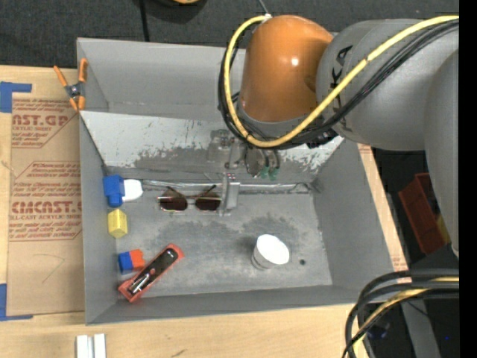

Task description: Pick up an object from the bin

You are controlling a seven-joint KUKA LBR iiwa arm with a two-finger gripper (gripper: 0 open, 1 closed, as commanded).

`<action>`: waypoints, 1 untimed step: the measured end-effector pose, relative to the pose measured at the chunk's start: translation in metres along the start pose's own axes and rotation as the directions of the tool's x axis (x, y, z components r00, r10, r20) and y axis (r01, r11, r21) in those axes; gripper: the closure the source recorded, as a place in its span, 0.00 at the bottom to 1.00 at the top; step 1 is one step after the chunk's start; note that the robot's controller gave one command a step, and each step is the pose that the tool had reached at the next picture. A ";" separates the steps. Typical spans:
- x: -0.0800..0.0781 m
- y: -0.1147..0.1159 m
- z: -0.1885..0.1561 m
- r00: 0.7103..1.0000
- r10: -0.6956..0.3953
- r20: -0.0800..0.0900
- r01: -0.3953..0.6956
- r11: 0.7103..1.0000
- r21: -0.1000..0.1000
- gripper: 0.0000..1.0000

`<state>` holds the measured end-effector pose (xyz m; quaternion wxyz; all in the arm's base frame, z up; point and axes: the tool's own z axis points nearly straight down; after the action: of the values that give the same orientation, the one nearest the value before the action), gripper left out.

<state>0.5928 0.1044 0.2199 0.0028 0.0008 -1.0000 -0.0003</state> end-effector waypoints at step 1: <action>-0.001 -0.001 -0.005 1.000 0.001 0.008 -0.001 1.000 -0.001 0.00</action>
Offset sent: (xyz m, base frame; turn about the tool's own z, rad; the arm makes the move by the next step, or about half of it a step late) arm -0.0045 -0.0084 -0.0599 0.0459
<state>0.5942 0.1037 0.2250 -0.0011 0.0002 -1.0000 -0.0007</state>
